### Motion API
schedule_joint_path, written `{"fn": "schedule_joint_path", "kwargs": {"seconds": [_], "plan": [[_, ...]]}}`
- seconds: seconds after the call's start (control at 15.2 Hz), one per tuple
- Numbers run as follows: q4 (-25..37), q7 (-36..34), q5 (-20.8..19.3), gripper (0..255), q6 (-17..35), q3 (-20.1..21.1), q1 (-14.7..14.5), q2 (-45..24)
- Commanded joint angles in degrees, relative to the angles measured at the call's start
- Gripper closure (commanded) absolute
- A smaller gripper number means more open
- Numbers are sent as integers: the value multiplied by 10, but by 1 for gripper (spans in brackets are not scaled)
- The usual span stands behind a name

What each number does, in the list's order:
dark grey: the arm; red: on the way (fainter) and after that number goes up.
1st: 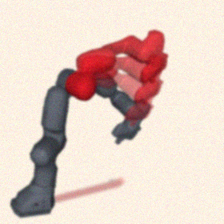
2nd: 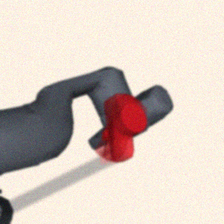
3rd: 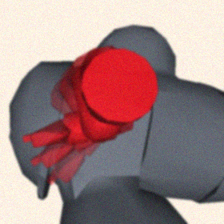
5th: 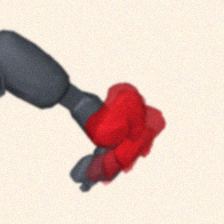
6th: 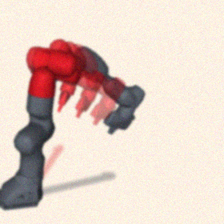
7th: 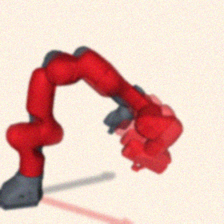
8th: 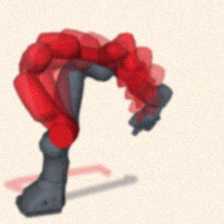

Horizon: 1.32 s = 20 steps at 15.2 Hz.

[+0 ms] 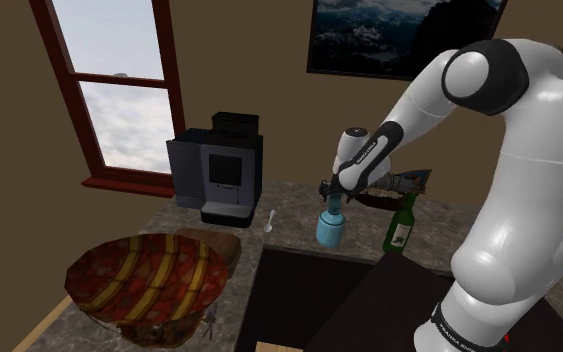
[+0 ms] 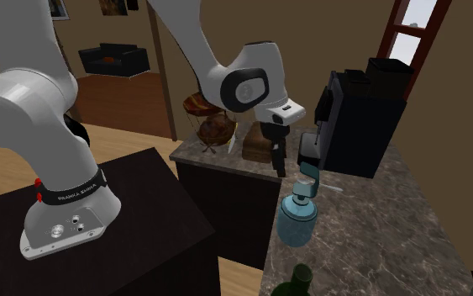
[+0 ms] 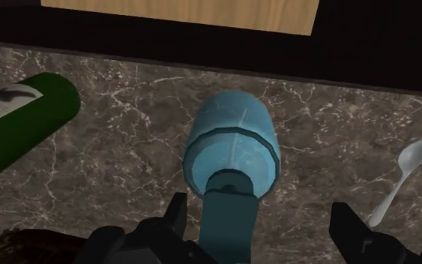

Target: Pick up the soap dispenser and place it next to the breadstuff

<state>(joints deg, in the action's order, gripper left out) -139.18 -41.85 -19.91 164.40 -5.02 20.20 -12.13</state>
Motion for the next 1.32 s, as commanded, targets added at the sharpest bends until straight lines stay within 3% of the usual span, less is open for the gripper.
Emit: {"fn": "schedule_joint_path", "kwargs": {"seconds": [0.0,0.59,1.12,1.19,1.25], "plan": [[23,-32,-24,0,25,-23,-4,-40],[72,-57,-38,0,77,-47,-11,-135],[72,-57,-38,0,77,-47,-11,-135],[72,-57,-38,255,77,-47,-11,-135],[72,-57,-38,255,77,-47,-11,-135]]}}
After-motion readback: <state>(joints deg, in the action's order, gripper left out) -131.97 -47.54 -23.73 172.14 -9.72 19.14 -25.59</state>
